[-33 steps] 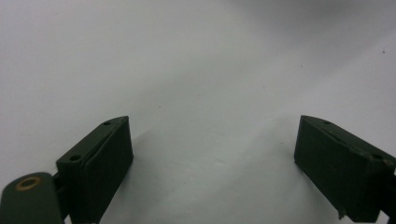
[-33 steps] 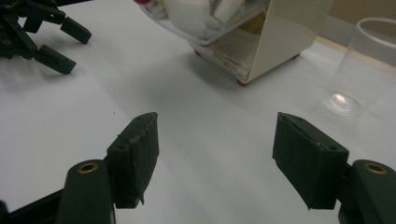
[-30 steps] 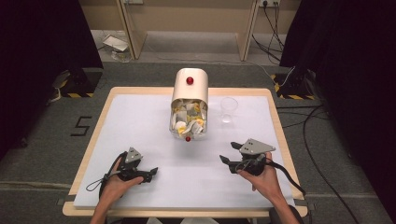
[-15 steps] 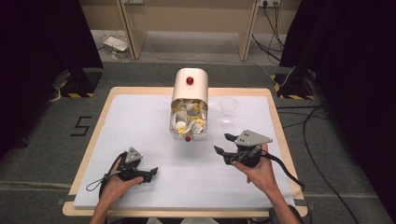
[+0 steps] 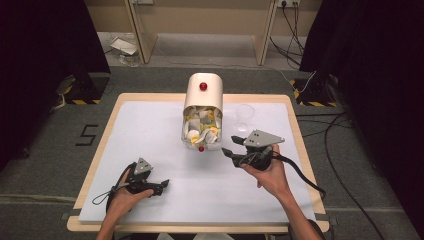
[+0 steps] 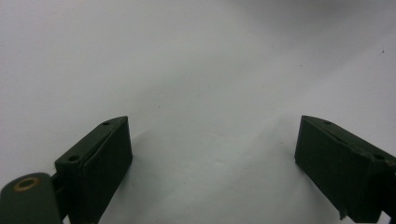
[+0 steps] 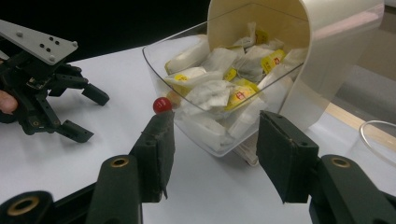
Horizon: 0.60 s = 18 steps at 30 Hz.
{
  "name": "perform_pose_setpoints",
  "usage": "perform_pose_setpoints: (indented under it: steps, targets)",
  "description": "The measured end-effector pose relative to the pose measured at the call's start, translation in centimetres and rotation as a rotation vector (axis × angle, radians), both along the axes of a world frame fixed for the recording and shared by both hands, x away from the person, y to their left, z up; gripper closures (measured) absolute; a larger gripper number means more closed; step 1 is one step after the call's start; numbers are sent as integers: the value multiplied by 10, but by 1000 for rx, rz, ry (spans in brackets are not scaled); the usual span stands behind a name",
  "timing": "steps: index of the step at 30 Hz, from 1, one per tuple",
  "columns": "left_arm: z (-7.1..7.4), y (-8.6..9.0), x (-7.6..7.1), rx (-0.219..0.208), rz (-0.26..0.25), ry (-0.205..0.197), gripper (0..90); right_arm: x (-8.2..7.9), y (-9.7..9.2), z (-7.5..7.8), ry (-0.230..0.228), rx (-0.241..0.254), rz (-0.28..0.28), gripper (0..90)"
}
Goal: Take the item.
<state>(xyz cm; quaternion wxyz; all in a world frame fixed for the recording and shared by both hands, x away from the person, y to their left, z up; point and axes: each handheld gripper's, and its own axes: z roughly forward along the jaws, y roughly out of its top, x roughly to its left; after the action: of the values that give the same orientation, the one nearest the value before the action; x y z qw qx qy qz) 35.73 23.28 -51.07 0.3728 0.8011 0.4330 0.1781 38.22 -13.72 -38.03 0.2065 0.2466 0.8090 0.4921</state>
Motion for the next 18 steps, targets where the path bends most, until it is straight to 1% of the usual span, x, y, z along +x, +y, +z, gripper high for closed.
perform_pose_setpoints:
  steps: [2,4,8,11,16,17,18]
  targets:
    - [0,0,0,0,0,0,101,1,3,3,-2,-6,5,483]
    - [0,0,0,0,0,0,101,2,6,4,-2,0,13,490]
    - [0,0,0,0,1,0,100,5,14,7,-6,-17,24,499]
    - [0,0,0,0,0,0,100,8,19,8,-5,-16,32,514]
    - [0,0,0,0,0,0,100,13,28,10,-22,-22,44,534]
    - [0,0,0,0,0,0,100,15,32,12,-20,-13,53,542]
    - [0,0,0,0,0,0,100,15,32,12,-20,-13,53,542]
